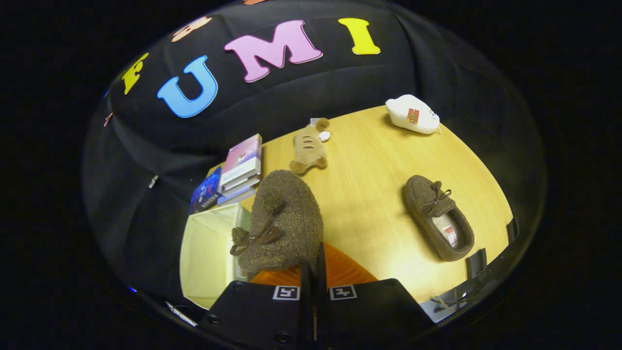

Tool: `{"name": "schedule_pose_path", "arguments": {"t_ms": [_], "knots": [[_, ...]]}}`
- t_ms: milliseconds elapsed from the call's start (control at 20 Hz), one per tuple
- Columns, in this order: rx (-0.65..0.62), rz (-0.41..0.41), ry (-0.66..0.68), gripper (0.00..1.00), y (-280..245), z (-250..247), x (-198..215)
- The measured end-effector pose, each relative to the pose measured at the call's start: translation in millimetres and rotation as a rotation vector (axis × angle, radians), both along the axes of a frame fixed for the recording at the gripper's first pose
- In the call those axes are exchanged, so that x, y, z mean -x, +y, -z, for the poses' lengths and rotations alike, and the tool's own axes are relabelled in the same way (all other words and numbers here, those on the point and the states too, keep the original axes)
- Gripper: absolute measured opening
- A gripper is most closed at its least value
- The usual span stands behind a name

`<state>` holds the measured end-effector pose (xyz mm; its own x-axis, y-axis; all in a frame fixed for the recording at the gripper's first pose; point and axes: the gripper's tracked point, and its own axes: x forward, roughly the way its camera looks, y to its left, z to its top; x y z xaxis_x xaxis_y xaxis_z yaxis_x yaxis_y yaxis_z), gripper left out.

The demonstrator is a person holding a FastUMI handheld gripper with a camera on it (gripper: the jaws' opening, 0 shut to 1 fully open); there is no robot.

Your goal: Open the storage box then place both shoes into the box .Put the left shoe in first, then the right shoe, with the right side of both shoes facing outward in a uniform manner.

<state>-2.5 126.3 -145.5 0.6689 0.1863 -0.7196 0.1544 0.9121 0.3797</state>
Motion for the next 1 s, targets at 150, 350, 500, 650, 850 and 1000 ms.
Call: {"name": "schedule_pose_path", "arguments": {"t_ms": [150,350,500,650,850,1000], "knots": [[-0.068,0.015,-0.041,0.07,44.3,-30.0,-1.6],[-0.121,-0.002,-0.020,0.07,110.6,-37.9,-7.5],[-0.135,-0.036,0.015,0.08,156.4,-25.3,-9.6],[-0.133,-0.008,0.060,0.07,184.7,5.2,-13.0],[-0.095,-0.013,0.165,0.07,209.7,55.5,-4.8],[-0.051,-0.037,0.207,0.07,222.8,85.1,-4.0]]}}
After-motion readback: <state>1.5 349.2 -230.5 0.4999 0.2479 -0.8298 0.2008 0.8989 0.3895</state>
